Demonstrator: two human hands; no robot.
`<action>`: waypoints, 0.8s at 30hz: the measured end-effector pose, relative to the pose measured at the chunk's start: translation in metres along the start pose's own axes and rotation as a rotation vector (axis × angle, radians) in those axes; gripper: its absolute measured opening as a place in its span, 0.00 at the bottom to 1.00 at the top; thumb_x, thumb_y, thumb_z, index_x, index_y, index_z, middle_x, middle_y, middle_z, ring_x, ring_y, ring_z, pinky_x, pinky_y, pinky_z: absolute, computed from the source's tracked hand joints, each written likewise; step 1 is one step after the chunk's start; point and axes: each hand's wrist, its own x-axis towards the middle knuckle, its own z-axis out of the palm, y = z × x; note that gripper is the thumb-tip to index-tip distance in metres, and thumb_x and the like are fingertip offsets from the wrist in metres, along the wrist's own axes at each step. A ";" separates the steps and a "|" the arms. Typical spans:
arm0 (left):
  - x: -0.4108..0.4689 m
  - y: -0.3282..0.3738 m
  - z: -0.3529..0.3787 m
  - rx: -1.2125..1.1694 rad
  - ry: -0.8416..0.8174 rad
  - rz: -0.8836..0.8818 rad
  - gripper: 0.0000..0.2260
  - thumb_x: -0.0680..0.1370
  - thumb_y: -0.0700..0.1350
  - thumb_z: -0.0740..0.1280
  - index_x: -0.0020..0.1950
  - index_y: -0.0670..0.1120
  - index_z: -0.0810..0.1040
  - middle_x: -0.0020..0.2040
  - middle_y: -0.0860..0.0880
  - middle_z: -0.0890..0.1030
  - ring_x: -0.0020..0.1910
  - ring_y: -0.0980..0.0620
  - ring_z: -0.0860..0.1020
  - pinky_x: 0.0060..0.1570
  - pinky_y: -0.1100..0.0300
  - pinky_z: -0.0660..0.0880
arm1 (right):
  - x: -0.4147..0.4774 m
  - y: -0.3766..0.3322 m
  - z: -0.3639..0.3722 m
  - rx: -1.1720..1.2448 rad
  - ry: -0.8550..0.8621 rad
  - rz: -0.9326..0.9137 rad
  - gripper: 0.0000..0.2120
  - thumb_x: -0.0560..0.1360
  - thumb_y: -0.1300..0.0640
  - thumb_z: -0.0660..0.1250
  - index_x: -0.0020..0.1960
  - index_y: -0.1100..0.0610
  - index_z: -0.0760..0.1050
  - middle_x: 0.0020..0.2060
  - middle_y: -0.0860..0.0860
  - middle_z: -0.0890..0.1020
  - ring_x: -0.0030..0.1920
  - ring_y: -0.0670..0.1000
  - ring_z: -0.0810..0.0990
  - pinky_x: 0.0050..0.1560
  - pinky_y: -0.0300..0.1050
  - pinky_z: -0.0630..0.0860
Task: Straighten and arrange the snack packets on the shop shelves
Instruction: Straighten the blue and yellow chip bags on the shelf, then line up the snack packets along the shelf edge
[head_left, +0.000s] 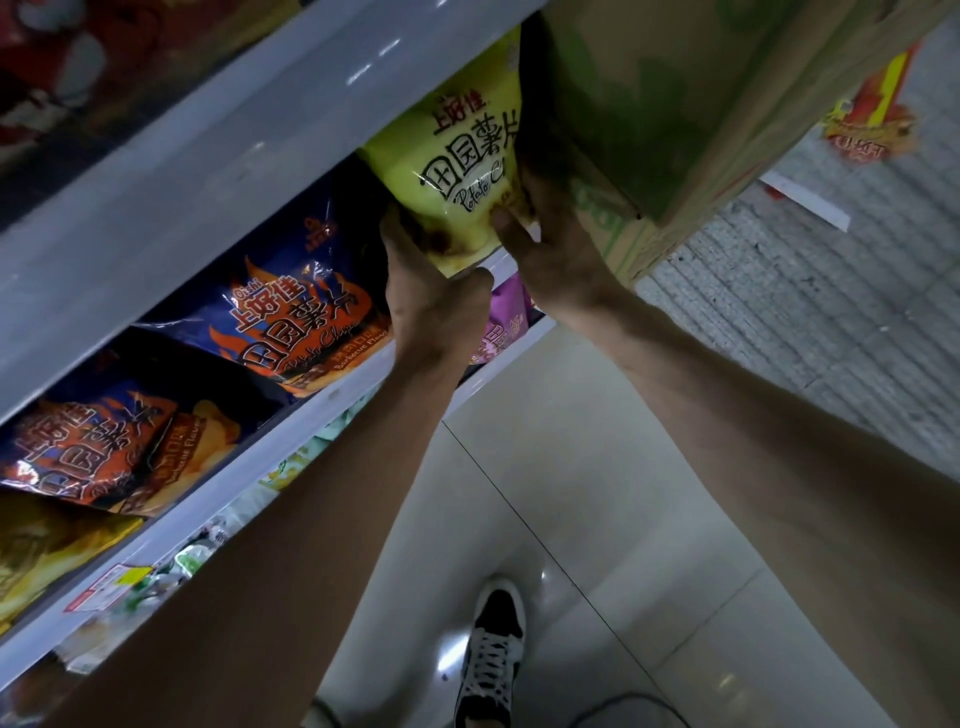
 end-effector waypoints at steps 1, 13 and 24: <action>-0.001 0.000 0.000 0.020 -0.006 -0.003 0.40 0.71 0.32 0.72 0.82 0.45 0.63 0.61 0.55 0.76 0.60 0.55 0.78 0.60 0.63 0.77 | -0.002 0.000 -0.002 -0.015 -0.006 0.000 0.31 0.83 0.41 0.61 0.83 0.47 0.59 0.80 0.50 0.67 0.77 0.53 0.68 0.75 0.45 0.65; -0.030 0.015 -0.031 0.238 -0.174 -0.077 0.31 0.74 0.44 0.70 0.78 0.46 0.70 0.71 0.44 0.78 0.69 0.40 0.76 0.66 0.44 0.76 | -0.046 -0.024 -0.021 -0.241 -0.104 0.128 0.28 0.85 0.43 0.60 0.83 0.49 0.62 0.79 0.56 0.69 0.76 0.58 0.71 0.75 0.51 0.68; -0.121 0.013 -0.120 0.621 -0.528 -0.065 0.20 0.79 0.50 0.68 0.70 0.46 0.76 0.59 0.47 0.79 0.64 0.43 0.77 0.51 0.59 0.67 | -0.189 -0.087 -0.023 -0.628 -0.072 0.060 0.22 0.85 0.45 0.61 0.76 0.52 0.71 0.66 0.55 0.80 0.67 0.59 0.76 0.64 0.56 0.75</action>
